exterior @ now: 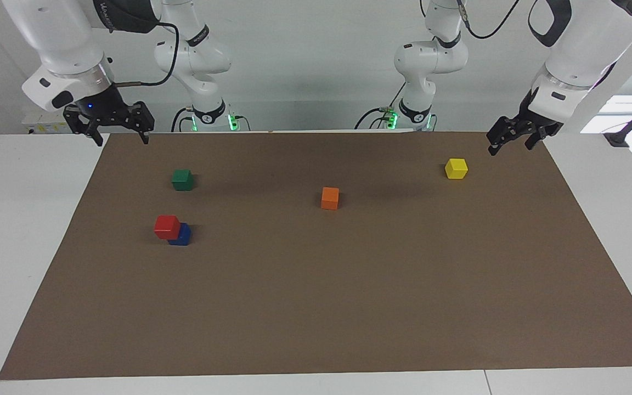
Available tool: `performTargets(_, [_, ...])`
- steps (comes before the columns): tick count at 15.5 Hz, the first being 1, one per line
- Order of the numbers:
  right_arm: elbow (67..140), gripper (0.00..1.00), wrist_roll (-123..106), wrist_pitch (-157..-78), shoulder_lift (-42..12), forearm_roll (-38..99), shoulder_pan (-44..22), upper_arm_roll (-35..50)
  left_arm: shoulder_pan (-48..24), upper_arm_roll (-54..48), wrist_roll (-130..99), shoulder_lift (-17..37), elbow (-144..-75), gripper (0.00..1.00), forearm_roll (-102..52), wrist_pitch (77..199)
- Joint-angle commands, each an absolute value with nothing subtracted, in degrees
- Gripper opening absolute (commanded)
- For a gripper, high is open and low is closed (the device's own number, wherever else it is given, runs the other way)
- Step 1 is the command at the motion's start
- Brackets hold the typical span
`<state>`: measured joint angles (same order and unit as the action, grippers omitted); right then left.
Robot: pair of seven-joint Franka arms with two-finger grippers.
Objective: Transfer red block to right arm and stack on blue block
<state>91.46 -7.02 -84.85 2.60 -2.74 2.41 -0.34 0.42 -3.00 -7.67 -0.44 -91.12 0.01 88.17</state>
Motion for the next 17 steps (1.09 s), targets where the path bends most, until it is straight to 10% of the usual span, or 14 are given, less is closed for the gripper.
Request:
performTargets(1, [92.64, 1.0, -7.12, -86.74, 3.43, -1.14, 3.08, -0.7, 0.88, -3.08, -7.03, 0.0, -90.53, 1.0, -0.88, 88.5])
performTargets(17, [93.87, 1.0, -4.31, -89.21, 3.34, 0.97, 3.25, -1.23, 0.88, -2.9, -7.29, 0.09, -90.44, 1.0, -0.88, 88.94])
